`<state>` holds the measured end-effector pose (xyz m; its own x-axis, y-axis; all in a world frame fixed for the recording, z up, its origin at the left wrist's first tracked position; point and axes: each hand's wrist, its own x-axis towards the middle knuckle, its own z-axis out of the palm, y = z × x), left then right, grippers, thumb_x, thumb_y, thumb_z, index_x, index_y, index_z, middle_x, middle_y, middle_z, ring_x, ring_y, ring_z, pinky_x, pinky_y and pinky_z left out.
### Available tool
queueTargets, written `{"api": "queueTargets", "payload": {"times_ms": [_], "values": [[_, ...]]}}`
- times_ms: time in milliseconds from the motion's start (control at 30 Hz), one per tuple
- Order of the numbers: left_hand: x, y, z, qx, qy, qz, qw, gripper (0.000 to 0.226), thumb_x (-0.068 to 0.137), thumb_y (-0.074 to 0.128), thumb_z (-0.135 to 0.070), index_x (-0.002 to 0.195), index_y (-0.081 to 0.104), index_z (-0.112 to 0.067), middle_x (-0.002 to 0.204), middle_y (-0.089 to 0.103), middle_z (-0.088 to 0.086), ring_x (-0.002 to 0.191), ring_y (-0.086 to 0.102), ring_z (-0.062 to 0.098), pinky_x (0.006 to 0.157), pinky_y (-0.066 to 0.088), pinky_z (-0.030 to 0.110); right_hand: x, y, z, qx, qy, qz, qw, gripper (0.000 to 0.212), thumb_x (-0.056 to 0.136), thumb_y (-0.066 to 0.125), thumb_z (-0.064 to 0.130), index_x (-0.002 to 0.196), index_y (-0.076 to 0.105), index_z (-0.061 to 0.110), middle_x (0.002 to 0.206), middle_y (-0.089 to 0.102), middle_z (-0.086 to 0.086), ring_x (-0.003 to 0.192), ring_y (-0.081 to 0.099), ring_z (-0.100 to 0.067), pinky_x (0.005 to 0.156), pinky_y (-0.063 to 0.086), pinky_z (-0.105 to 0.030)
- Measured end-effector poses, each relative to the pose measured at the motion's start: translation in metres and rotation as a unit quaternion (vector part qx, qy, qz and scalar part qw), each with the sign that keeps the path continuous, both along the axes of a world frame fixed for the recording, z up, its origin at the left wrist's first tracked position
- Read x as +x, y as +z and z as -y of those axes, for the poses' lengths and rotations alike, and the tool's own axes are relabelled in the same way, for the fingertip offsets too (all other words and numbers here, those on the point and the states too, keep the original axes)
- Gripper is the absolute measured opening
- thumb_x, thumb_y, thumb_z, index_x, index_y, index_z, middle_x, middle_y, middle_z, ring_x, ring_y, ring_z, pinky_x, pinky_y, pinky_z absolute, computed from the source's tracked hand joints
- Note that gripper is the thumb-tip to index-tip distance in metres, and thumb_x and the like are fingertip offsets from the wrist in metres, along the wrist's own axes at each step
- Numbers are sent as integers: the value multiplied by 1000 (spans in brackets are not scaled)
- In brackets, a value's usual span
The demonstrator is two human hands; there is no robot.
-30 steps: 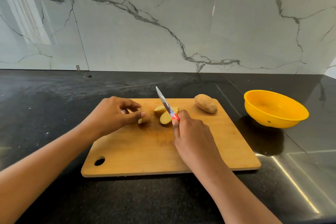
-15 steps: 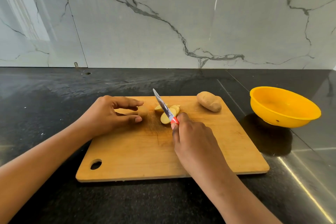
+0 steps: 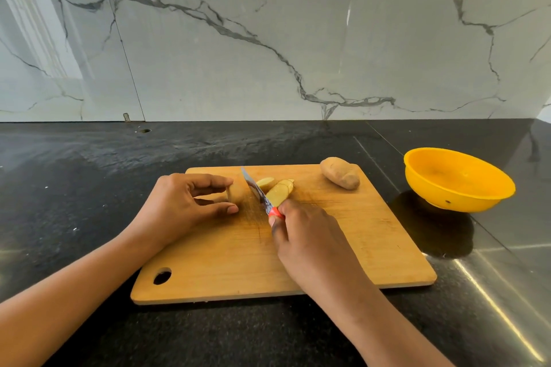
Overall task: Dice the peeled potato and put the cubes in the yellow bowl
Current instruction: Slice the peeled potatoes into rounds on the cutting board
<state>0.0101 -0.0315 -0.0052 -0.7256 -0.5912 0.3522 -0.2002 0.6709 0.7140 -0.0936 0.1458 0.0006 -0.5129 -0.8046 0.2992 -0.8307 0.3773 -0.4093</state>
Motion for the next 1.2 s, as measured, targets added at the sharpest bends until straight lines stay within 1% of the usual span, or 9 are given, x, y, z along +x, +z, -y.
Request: {"api": "queueTargets", "payload": {"times_ms": [133,300,367,433,633,767,900,1100,1200], "values": [[0,1,0,14,7,-1,1000,40,51,78,-45,90,69,-41,76,59,-44,84,59,-18,70,41,-4,4,2,0,5,11,-1,1000,29,102,35,35,120,52,19,107,62,1,84,46,-13,69,33,-26],[-1,-1,1,47,3,-10,999,44,51,80,-41,93,72,-33,86,68,-29,86,64,-10,71,43,-1,6,2,1,0,12,-2,1000,31,102,34,36,122,51,19,106,62,1,87,51,-14,69,36,-25],[-1,-1,1,49,6,-13,999,46,50,80,-42,94,73,-31,88,71,-20,86,65,-8,71,44,0,6,3,2,-1,10,-2,1000,31,102,33,36,122,50,19,106,61,1,86,49,-13,69,37,-25],[0,0,1,45,6,-11,999,49,49,79,-44,96,73,-30,90,71,-17,86,65,-8,71,44,0,7,4,4,3,13,-5,1000,31,102,34,36,123,50,19,106,61,1,89,53,-13,70,42,-25],[1,1,-2,29,7,-24,999,48,50,81,-38,97,72,-29,92,70,-16,84,65,-7,71,47,3,13,7,7,22,25,-14,999,30,101,40,34,124,50,18,104,61,1,87,54,-11,65,40,-21],[0,-1,-3,16,4,-28,999,46,51,80,-37,96,72,-29,92,70,-16,83,66,-5,73,48,5,14,12,6,39,24,-29,999,26,101,41,31,119,53,16,91,54,4,79,49,-10,52,31,-16],[1,-1,-3,-7,7,-20,1000,47,53,78,-41,98,72,-28,93,69,-18,83,66,-5,78,51,10,14,21,11,79,17,-46,996,19,101,45,24,114,55,15,89,53,1,77,49,-14,49,28,-19],[1,0,-5,-21,10,-20,1000,43,56,78,-39,97,71,-29,86,64,-24,84,62,-12,71,45,0,18,34,19,136,40,-65,988,18,101,46,19,113,57,11,93,57,-4,73,46,-16,47,27,-20],[1,0,-4,-33,9,-17,999,47,55,77,-42,99,72,-25,87,65,-21,86,62,-10,73,46,1,16,36,17,163,44,-61,984,19,100,49,20,115,56,12,83,49,-1,72,47,-15,50,31,-22]]}}
